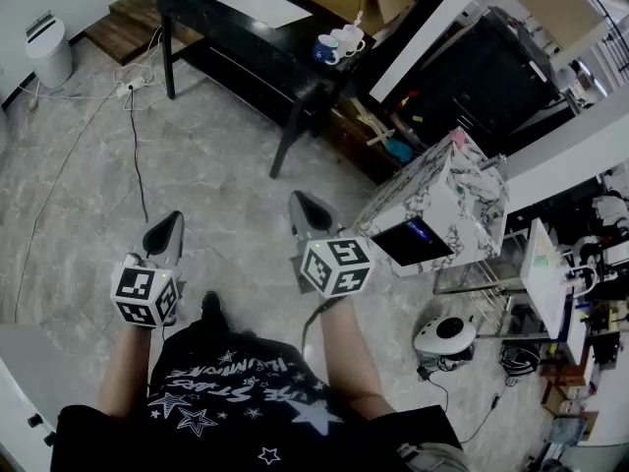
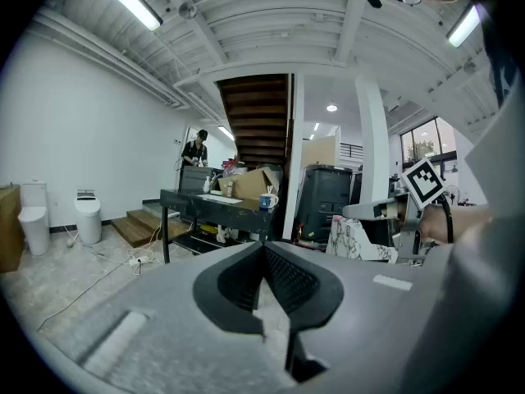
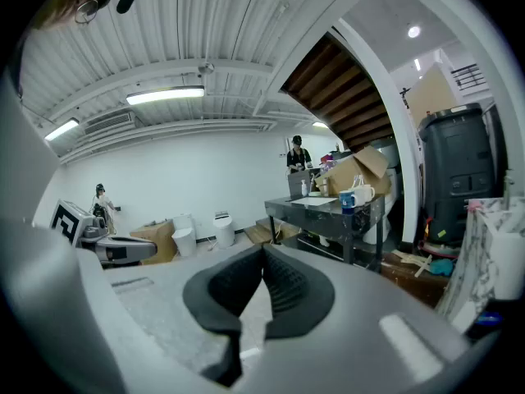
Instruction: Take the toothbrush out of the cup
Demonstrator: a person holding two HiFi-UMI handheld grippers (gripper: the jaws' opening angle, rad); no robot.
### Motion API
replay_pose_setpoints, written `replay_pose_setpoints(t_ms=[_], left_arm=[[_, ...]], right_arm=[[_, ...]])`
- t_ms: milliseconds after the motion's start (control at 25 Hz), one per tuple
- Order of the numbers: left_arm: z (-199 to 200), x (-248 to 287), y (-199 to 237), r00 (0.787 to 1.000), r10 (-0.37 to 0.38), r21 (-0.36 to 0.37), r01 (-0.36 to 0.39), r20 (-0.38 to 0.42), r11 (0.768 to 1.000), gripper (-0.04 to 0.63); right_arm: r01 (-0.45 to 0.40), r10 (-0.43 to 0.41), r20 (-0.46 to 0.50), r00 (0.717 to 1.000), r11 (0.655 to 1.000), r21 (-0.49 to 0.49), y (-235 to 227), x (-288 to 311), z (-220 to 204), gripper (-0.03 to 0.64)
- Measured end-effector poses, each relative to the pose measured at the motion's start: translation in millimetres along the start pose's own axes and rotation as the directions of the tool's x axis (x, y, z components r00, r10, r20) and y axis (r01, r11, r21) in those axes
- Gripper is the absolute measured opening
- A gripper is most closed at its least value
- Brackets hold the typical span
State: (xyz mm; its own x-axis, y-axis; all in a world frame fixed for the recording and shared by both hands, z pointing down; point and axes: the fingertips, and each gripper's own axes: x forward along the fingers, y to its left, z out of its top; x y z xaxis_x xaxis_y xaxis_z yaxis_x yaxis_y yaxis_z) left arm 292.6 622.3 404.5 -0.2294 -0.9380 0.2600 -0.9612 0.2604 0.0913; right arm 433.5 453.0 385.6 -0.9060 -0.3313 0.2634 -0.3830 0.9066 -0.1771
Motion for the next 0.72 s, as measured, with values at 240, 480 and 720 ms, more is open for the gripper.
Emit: replay_pose_setpoints(t_ms=[240, 480, 720], left_arm=[[-11, 11, 6, 1.000, 0.007, -0.021, -0.008, -0.025, 1.000, 0.009], [-32, 31, 22, 0.996, -0.012, -0.049, 0.007, -0.087, 0.999, 0.009], [-4, 65, 56, 0.998, -0.038, -0.053, 0.035, -0.042, 0.998, 0.009]], right_arm=[[0.001, 0.000, -0.019, 1.000, 1.000, 0.015, -7, 11, -11, 0.005], [0.026, -0.024, -0.046, 0.999, 0.999, 0.039, -20, 39, -20, 0.005], [0.076, -0.078, 0.036, 0.996, 0.996, 0.052, -34, 76, 13, 0.005]])
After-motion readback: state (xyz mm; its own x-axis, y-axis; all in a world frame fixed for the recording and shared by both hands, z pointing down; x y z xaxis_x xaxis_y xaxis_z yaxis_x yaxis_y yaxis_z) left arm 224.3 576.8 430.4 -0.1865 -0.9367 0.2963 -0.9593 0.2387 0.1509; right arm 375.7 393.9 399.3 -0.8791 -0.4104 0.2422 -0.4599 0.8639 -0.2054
